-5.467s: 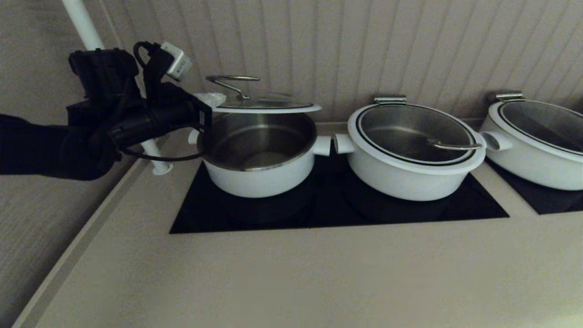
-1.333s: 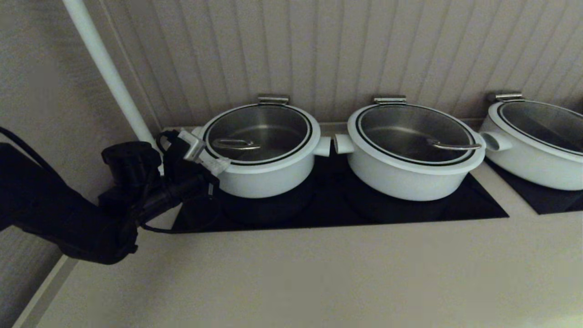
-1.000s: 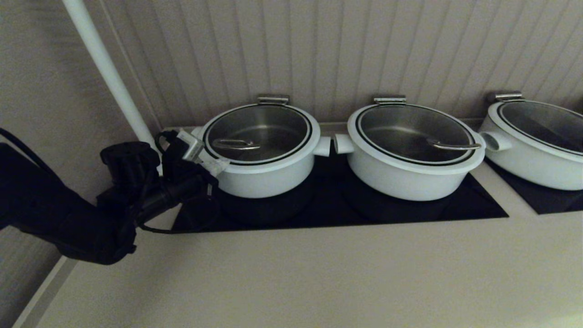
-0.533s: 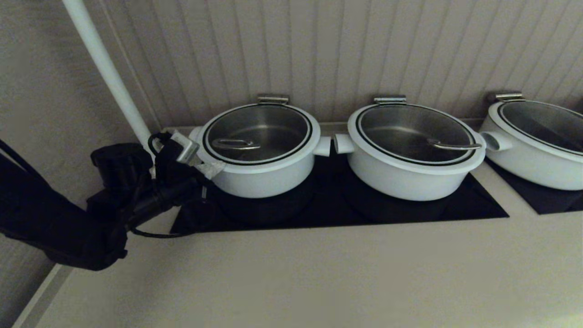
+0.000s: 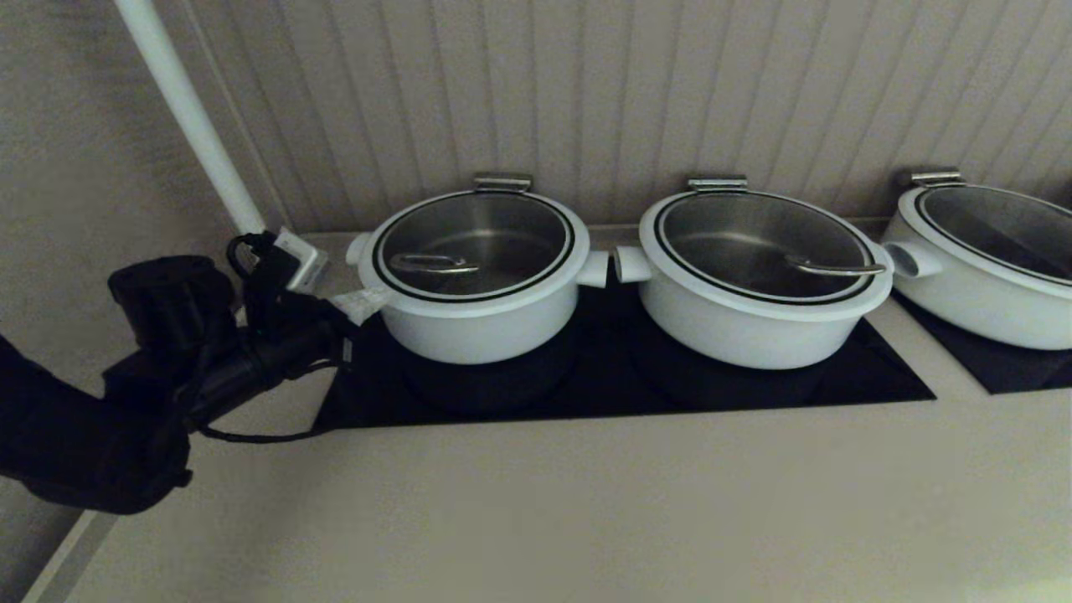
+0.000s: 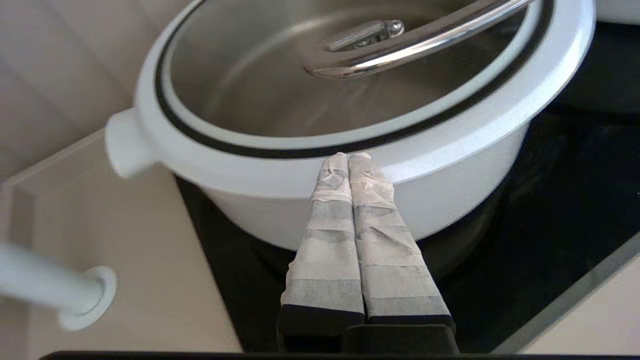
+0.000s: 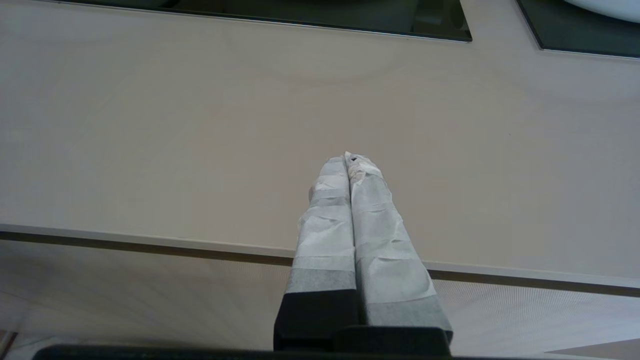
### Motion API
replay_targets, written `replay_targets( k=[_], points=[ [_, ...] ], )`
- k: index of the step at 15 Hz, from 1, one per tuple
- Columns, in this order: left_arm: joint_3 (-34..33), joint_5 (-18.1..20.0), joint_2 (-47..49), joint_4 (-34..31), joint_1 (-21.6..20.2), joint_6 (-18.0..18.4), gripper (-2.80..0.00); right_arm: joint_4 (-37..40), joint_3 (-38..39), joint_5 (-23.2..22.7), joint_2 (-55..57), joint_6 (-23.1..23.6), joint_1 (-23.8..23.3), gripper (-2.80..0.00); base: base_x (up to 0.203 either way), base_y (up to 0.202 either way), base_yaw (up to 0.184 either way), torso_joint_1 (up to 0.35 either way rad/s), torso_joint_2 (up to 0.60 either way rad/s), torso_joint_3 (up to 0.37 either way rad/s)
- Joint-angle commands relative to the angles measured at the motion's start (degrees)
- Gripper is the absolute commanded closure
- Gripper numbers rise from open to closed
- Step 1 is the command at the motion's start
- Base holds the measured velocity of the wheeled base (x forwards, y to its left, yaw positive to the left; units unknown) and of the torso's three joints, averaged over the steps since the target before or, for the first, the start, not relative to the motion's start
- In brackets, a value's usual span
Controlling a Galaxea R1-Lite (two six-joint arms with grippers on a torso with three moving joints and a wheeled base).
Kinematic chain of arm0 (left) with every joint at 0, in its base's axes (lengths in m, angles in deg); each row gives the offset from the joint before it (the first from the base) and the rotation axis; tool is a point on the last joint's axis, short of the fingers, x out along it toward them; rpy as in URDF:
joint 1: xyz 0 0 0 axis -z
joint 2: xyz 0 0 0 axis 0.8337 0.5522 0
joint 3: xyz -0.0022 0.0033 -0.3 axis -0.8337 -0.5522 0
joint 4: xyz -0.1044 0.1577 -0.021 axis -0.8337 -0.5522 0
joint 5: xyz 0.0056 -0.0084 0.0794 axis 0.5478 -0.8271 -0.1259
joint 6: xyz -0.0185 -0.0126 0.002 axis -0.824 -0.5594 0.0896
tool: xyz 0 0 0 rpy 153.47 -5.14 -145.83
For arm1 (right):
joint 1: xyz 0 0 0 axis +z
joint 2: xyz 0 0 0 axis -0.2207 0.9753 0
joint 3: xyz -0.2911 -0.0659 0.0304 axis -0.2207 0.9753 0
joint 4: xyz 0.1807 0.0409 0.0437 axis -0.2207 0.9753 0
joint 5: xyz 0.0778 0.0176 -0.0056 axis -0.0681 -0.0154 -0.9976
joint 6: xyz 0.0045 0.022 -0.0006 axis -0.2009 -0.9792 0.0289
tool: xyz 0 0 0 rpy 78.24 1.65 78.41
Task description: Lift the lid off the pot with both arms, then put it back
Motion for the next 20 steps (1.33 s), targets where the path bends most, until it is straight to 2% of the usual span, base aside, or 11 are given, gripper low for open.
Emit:
replay_targets(
  k=[1,5,13,15,20],
  points=[
    [-2.1,0.0,-3.7,0.5,-0.2,0.0,0.00,0.0,0.0,-0.1,0.1,0.0,0.1,0.00,0.000,0.000,0.000,0.000,0.00,0.000],
    [-4.5,-0.1,-8.6,0.5,-1.3,-0.2,0.00,0.0,0.0,-0.1,0.1,0.0,0.1,0.00,0.000,0.000,0.000,0.000,0.00,0.000],
    [-11.3,-3.6,-18.3,0.1,-1.4,-0.1,0.00,0.0,0.0,-0.1,0.1,0.0,0.1,0.00,0.000,0.000,0.000,0.000,0.00,0.000],
    [-13.3,-5.7,-21.0,0.1,-1.4,-0.1,0.00,0.0,0.0,-0.1,0.1,0.0,0.1,0.00,0.000,0.000,0.000,0.000,0.00,0.000],
    [-24.4,-12.7,-30.7,0.0,-1.4,0.0,0.00,0.0,0.0,-0.1,0.1,0.0,0.1,0.00,0.000,0.000,0.000,0.000,0.00,0.000]
  ],
)
